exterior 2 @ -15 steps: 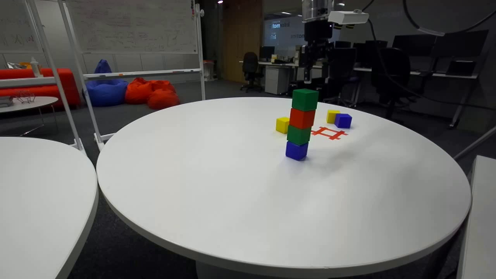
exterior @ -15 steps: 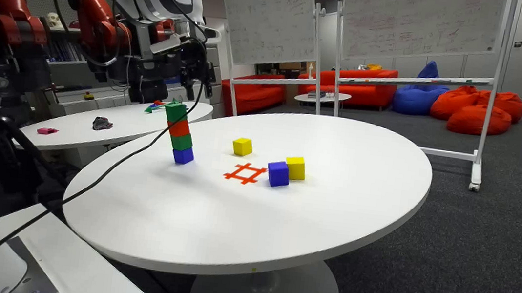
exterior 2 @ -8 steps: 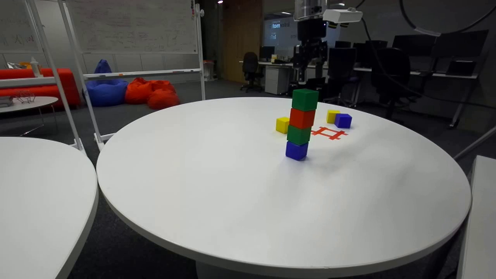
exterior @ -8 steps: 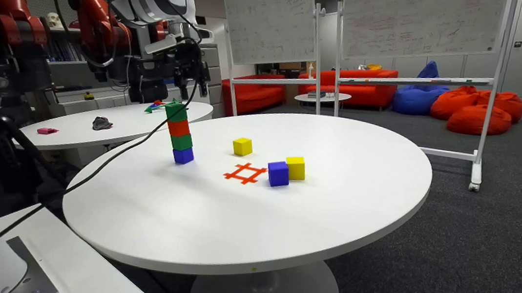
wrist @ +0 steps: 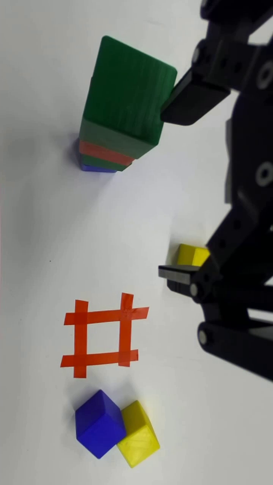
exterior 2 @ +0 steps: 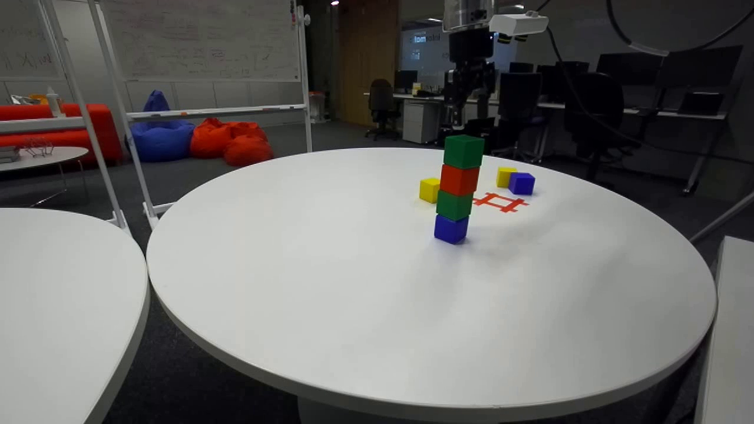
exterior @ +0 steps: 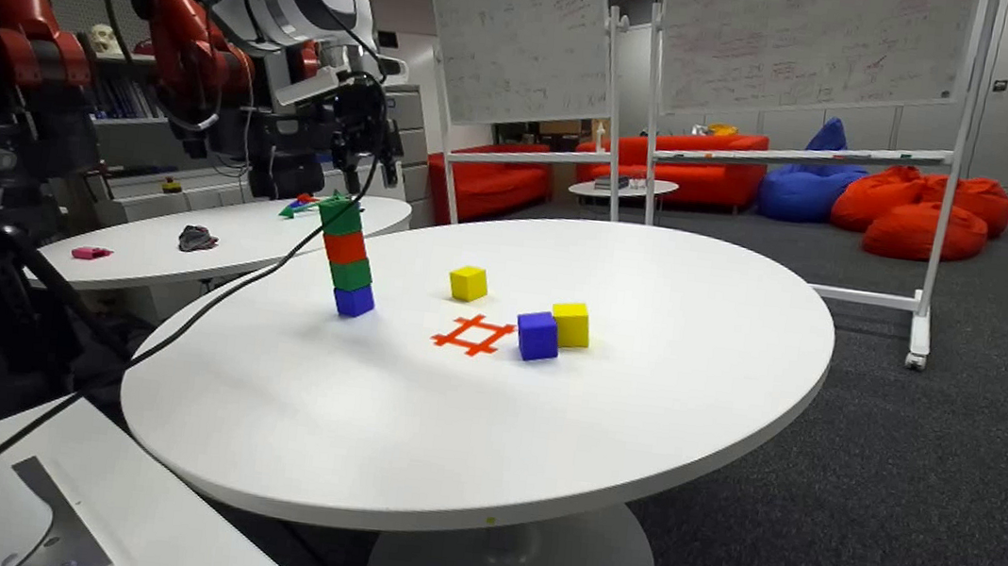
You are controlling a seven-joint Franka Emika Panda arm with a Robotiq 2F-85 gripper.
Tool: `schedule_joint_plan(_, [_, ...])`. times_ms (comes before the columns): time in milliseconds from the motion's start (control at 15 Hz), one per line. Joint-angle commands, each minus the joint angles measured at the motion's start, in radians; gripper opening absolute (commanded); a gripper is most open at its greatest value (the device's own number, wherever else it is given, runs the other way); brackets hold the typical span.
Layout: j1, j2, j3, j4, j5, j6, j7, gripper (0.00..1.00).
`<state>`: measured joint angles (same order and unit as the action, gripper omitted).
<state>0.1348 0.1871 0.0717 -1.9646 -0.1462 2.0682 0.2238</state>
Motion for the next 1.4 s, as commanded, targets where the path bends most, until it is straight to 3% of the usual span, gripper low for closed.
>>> schedule_joint_plan(0, [0.019,0.035,0.012,0.047,-0.03,-0.049,-0.002,1.0])
schedule_joint_plan(667, [0.05,0.098,0.017,0.118,-0.053,-0.117,-0.002,1.0])
schedule_joint_plan(1333, [0.046,0.078,0.019,0.094,-0.032,-0.084,0.0,1.0])
